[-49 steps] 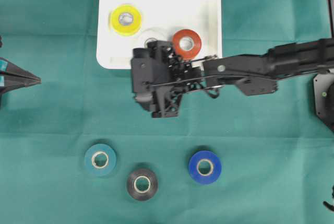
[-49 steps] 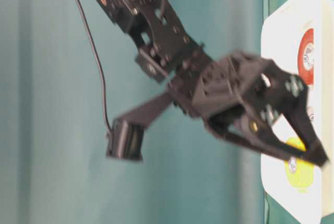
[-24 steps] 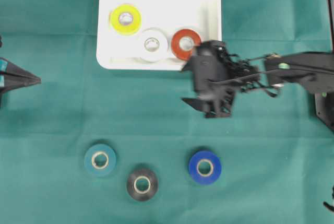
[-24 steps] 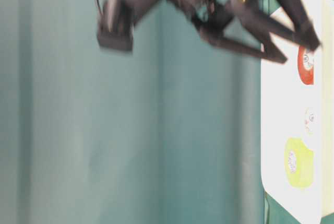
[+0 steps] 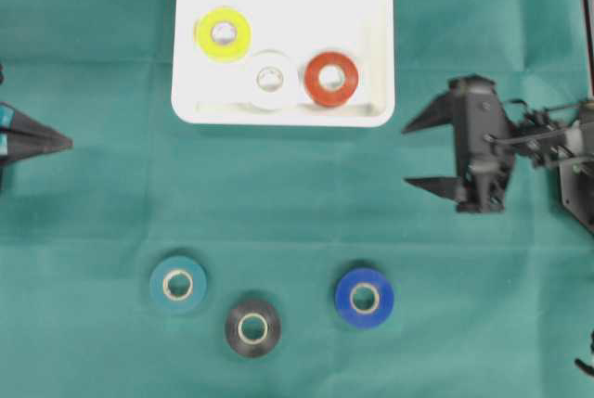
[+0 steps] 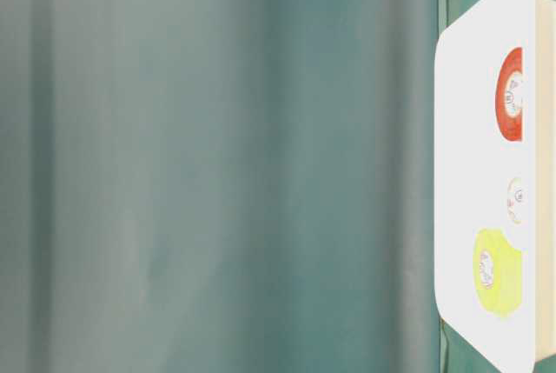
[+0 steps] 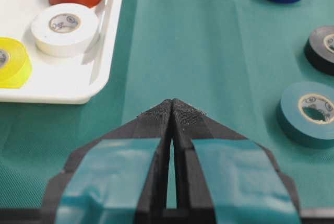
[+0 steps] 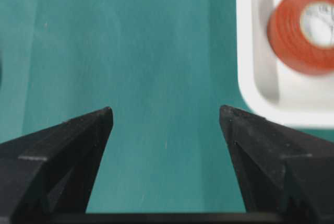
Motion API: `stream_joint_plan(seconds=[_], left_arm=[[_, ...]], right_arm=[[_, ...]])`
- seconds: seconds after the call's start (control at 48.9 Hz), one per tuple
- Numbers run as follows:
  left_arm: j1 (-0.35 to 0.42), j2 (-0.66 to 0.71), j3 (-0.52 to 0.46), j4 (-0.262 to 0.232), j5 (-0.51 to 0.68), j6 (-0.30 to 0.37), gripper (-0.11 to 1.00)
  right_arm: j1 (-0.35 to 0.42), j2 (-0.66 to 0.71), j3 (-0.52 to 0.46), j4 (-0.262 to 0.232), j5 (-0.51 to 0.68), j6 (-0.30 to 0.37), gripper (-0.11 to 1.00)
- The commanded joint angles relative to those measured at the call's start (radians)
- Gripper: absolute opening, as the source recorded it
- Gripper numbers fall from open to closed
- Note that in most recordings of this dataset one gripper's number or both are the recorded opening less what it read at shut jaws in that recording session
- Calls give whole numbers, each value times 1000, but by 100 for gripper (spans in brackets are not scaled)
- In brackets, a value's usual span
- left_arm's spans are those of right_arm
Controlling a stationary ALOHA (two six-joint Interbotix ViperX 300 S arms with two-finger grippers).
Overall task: Put the tape into the white case with the right arm.
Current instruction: 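Release the yellow roll in the tray and withdraw the right gripper, then move the open right gripper down toward the blue tape roll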
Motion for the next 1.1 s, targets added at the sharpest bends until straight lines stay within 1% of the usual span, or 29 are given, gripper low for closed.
stream_joint_plan(seconds=[0.0, 0.102, 0.225, 0.47, 0.634, 0.9, 0.982, 1.084], left_arm=[[2, 9, -9, -2, -5, -2, 1], [3, 8, -9, -2, -5, -2, 1], [3, 9, -9, -2, -5, 0, 1], [3, 8, -9, -2, -5, -2, 1], [2, 9, -11, -2, -5, -2, 1], [3, 9, -9, -2, -5, -2, 1], [2, 9, -9, -2, -5, -2, 1], [3, 8, -11, -2, -5, -2, 1]], right_arm=[[0, -66, 32, 2, -8, 9, 47], [0, -138, 78, 2, -6, 15, 47], [0, -186, 110, 2, -8, 17, 46], [18, -164, 117, 2, -8, 15, 46], [92, -143, 121, 2, -29, 17, 46], [252, -133, 124, 2, -48, 20, 46], [285, -130, 124, 2, -48, 20, 46], [302, -124, 123, 2, -48, 20, 46]])
